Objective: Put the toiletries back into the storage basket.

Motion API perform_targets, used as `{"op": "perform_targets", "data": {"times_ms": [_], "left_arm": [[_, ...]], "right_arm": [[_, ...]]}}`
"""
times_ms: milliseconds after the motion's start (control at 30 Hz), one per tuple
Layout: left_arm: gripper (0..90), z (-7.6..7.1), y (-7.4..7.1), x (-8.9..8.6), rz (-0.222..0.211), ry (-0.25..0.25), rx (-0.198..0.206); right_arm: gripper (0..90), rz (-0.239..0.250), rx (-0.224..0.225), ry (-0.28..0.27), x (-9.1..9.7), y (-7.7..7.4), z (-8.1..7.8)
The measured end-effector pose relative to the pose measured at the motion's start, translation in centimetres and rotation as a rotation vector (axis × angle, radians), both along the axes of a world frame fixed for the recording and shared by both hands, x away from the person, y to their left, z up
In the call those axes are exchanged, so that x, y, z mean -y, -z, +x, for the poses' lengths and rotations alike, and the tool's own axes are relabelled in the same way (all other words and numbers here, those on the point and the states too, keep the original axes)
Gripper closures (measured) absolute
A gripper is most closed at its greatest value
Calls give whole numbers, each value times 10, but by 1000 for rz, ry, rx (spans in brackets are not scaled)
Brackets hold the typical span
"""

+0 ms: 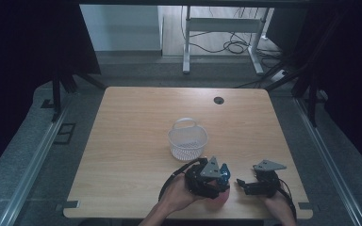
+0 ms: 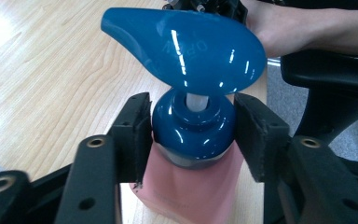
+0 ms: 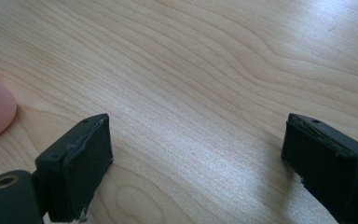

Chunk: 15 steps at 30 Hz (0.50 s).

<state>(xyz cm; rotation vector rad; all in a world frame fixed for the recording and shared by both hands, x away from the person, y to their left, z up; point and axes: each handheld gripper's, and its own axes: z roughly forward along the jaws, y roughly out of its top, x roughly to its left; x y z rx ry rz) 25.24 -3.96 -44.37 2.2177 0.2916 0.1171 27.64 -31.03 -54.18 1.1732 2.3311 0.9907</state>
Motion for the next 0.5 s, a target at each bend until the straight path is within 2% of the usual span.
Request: {"op": "perform_targets", "data": {"times_ms": [167,300,500], "left_arm": [[525,1,-1,-1,-5,-6,-16],[527,1,-2,-1,2,-11,-8],[528,4,-13,-7,-16,-27,-8]], "right_arm": [[82,0,0,0,0,0,0],[82,0,0,0,0,0,0],[82,0,0,0,0,0,0]]}}
